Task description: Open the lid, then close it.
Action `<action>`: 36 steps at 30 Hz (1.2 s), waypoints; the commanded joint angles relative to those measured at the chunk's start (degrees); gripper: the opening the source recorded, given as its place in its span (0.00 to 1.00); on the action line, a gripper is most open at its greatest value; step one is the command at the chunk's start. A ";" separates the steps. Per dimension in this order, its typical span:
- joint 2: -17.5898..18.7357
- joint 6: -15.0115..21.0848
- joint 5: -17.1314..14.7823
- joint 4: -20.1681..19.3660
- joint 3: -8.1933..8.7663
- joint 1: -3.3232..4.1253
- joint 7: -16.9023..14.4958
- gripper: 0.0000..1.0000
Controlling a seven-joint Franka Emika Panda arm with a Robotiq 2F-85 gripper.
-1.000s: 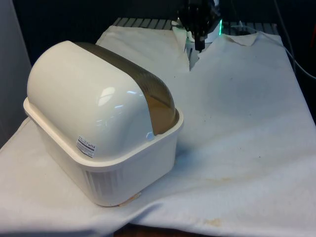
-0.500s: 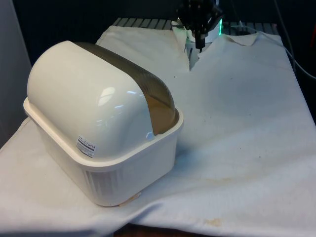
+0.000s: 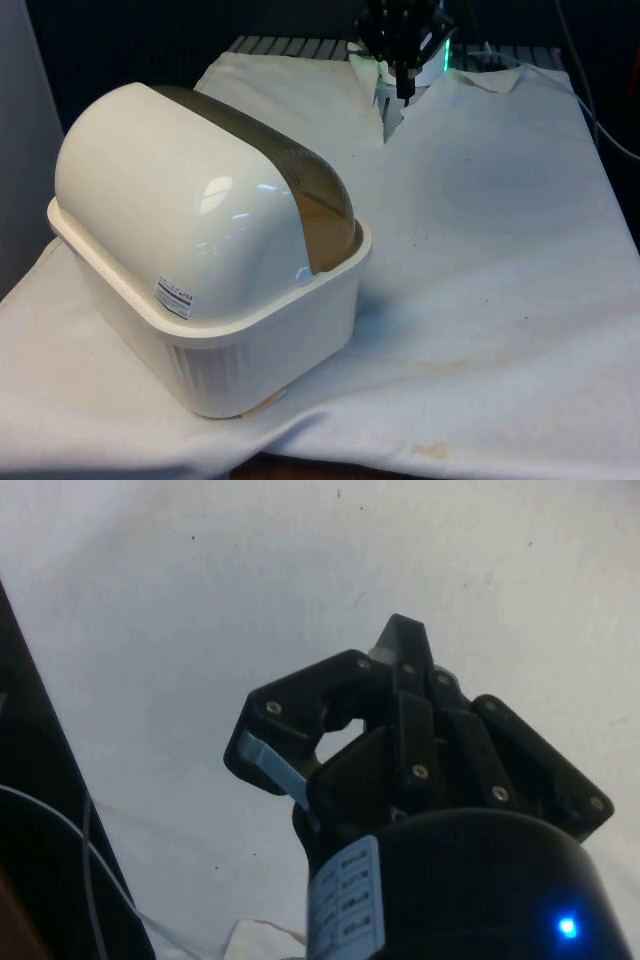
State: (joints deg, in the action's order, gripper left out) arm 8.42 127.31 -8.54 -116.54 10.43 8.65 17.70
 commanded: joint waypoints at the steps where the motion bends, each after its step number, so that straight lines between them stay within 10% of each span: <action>1: 0.00 -0.23 0.00 0.00 -0.06 0.00 -0.69 0.00; 36: 0.80 -0.17 0.34 -0.92 -0.17 0.11 -16.56 0.00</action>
State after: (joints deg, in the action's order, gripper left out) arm 9.22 127.20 -8.54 -117.40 10.26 8.65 1.03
